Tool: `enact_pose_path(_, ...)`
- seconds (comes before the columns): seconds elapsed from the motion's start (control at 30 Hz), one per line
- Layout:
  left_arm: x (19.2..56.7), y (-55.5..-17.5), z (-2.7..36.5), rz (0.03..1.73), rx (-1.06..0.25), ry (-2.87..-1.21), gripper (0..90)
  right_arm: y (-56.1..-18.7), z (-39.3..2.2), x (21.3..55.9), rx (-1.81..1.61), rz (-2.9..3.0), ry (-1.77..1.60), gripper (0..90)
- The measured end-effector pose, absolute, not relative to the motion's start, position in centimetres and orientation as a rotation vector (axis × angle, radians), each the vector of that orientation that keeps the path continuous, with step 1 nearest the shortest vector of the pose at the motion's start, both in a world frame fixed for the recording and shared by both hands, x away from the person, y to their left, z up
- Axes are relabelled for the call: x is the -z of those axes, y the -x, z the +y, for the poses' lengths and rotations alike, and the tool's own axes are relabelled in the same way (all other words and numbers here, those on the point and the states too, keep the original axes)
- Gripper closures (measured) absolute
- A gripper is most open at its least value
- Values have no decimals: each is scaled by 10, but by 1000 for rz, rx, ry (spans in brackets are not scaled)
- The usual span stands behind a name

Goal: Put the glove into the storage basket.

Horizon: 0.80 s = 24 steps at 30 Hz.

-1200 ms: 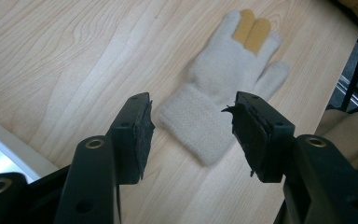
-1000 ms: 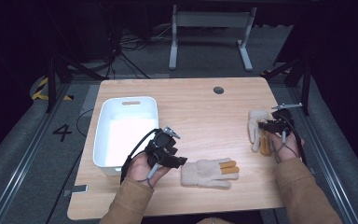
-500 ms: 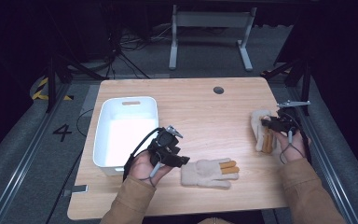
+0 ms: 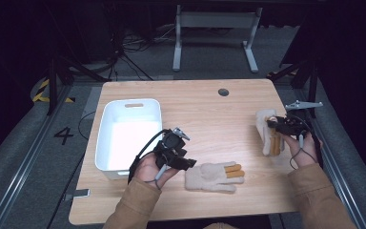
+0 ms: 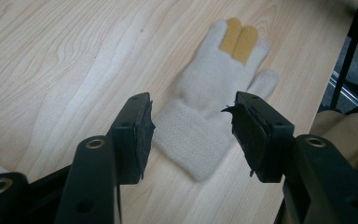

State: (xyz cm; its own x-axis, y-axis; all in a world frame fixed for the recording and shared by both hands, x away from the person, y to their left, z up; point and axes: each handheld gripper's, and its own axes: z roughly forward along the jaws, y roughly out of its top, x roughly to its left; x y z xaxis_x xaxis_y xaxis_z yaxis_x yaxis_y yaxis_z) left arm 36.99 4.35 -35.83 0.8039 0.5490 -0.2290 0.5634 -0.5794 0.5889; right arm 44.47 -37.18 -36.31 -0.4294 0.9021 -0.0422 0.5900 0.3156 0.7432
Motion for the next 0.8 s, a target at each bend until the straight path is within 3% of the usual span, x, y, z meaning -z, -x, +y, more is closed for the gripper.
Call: enact_pose_path(0.8, 357, -368, 42, 771, 52, -2330, 470, -421, -325, 338, -1100, 2444, -870, 625)
